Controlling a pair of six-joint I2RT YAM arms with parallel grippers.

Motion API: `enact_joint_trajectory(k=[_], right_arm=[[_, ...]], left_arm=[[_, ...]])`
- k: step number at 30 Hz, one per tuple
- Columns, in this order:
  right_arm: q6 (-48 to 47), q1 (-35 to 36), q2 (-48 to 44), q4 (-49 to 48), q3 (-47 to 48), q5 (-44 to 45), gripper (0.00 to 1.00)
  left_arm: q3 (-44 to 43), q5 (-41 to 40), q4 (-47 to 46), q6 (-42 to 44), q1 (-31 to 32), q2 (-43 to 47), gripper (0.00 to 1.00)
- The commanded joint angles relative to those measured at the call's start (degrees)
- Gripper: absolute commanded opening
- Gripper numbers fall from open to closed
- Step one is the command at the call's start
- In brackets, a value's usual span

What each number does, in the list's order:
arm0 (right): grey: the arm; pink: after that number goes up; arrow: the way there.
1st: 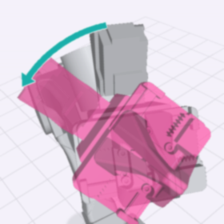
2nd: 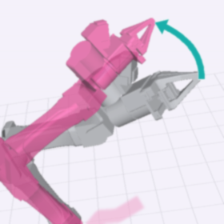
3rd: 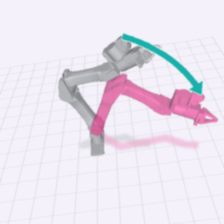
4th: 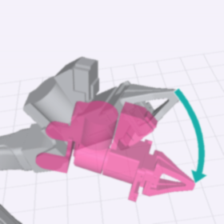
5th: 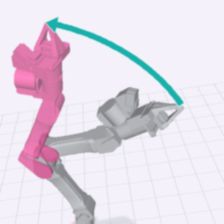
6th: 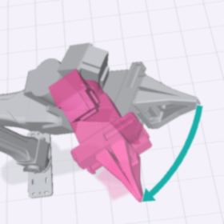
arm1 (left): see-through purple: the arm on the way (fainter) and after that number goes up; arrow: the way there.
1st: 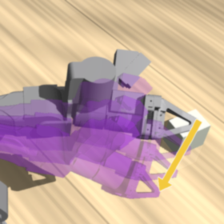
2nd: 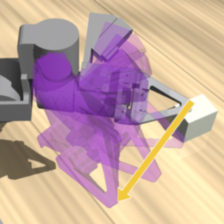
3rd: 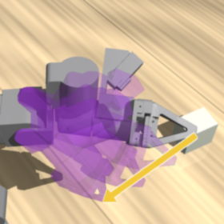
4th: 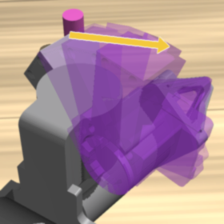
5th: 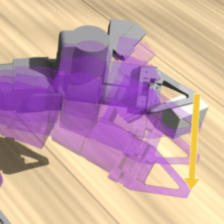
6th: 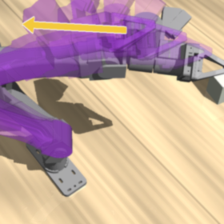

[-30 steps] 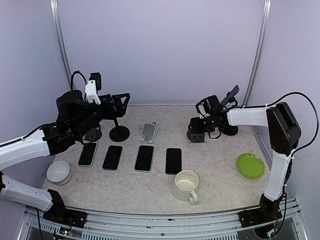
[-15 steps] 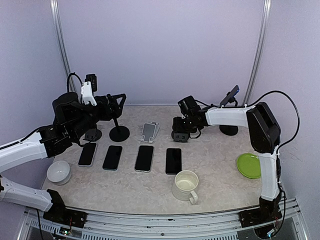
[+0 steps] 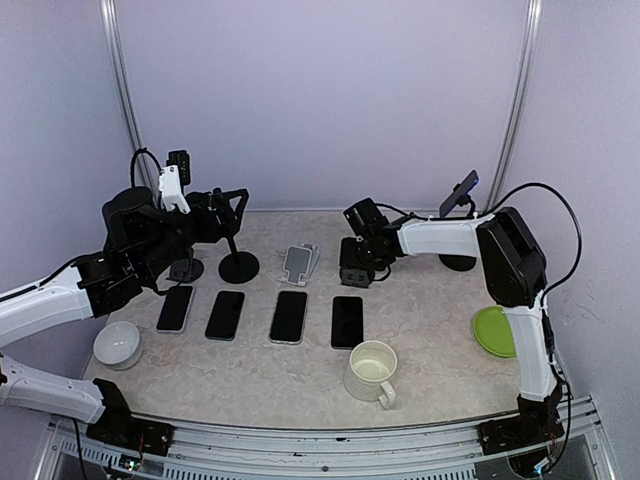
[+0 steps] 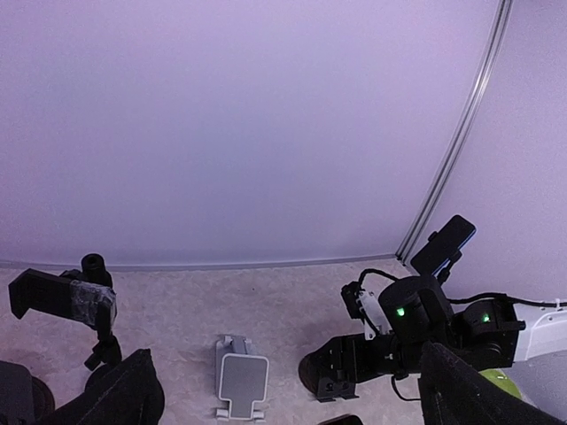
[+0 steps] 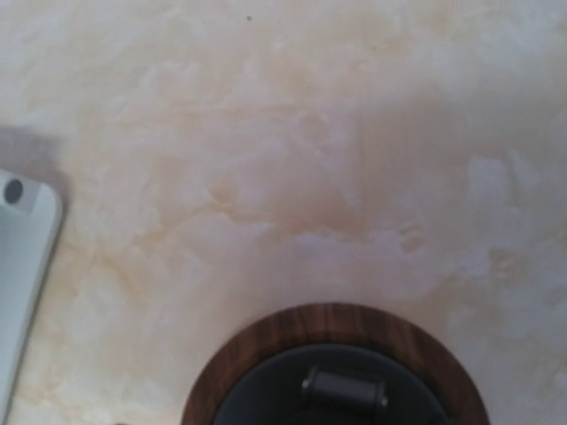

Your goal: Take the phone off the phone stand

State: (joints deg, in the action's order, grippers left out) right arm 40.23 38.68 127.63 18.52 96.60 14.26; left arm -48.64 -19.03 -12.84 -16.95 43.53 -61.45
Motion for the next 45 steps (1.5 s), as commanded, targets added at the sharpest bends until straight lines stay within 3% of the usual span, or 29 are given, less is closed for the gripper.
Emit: enact_joint_trajectory(k=[1,15,25,29,36,45], right_arm=[[1.68,0.85,3.23,0.03,3.76,-0.04,0.41],[-2.53,1.93,5.11,-1.22,5.98,-3.13,0.52],[-5.81,1.84,-0.10,-3.50,2.10,-2.86,0.91],[-7.77,1.69,-5.02,-7.99,-3.05,-3.09,0.98],[-11.33,0.95,-18.00,-19.98,-15.85,-5.71,1.00],[-12.30,-3.40,-33.39,-22.38,-27.70,-5.83,1.00]], left_arm=[[0.41,0.79,-1.03,-0.78,-0.29,0.05,0.99],[-0.46,1.43,-1.66,-0.59,-0.37,-1.81,0.99],[-1.34,2.22,-0.77,-0.53,-0.35,-2.38,0.99],[-1.62,2.24,0.06,-0.37,-0.29,-2.02,0.99],[-1.66,1.34,0.85,0.34,-0.03,-2.06,0.99],[-4.08,0.86,2.40,1.11,0.67,-4.41,0.99]])
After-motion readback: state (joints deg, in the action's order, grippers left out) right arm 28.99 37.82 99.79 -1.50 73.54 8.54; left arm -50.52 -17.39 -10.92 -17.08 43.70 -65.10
